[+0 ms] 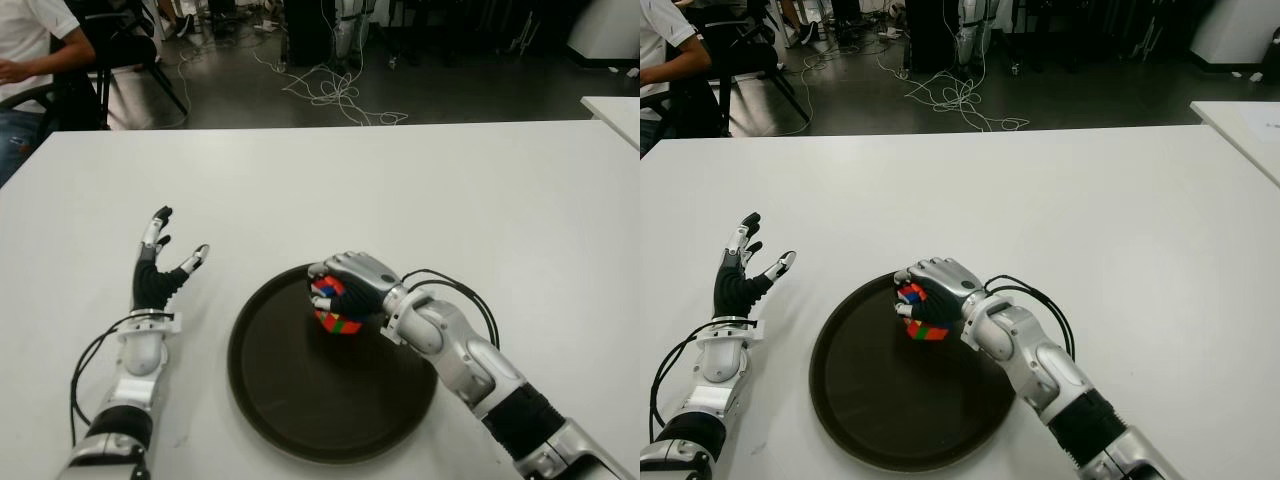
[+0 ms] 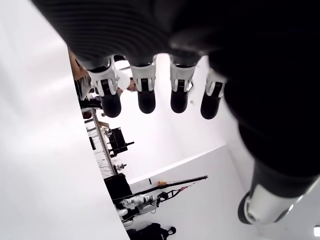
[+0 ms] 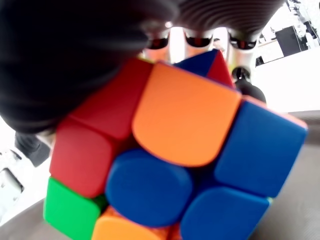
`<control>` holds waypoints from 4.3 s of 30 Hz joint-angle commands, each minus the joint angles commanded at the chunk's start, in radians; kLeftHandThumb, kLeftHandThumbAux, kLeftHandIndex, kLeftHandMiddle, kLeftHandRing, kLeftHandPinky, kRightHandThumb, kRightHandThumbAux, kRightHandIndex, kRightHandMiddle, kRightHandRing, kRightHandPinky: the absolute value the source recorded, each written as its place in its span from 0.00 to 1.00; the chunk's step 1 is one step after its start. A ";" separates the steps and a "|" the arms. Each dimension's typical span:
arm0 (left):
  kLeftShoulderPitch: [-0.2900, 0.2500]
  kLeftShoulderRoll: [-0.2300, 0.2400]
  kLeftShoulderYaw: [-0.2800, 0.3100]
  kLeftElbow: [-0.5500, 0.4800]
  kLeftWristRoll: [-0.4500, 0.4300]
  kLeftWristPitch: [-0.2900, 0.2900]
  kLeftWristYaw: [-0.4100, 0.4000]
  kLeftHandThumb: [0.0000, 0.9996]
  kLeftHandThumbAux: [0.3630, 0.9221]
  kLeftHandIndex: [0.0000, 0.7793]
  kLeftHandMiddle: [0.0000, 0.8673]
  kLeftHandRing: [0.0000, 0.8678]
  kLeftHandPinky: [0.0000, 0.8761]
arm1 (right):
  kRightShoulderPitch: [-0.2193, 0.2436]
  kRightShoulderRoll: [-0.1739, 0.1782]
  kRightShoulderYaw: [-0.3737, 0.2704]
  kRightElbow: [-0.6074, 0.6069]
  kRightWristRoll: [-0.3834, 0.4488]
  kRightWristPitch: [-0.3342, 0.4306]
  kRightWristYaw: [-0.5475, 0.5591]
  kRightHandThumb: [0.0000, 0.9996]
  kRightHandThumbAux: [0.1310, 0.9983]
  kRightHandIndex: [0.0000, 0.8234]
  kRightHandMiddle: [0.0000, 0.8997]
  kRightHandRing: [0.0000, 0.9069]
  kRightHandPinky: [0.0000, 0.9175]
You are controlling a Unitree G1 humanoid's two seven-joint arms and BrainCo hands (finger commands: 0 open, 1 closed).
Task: Pick up the Rubik's Cube and put it in the plate
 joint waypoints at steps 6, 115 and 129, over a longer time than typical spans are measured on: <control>-0.002 -0.001 0.000 0.004 0.000 0.006 0.004 0.45 0.62 0.04 0.07 0.03 0.00 | 0.016 0.004 -0.008 -0.020 0.005 0.006 -0.016 0.71 0.68 0.53 0.87 0.85 0.82; -0.009 0.012 -0.006 -0.022 0.016 0.009 0.008 0.30 0.61 0.06 0.09 0.05 0.00 | 0.177 -0.137 -0.599 0.077 0.462 -0.526 -0.241 0.00 0.82 0.01 0.03 0.02 0.05; -0.015 0.028 -0.002 -0.017 0.011 0.018 -0.005 0.20 0.63 0.07 0.09 0.05 0.00 | 0.234 -0.102 -0.646 0.349 0.512 -0.647 -0.337 0.00 0.78 0.00 0.01 0.00 0.02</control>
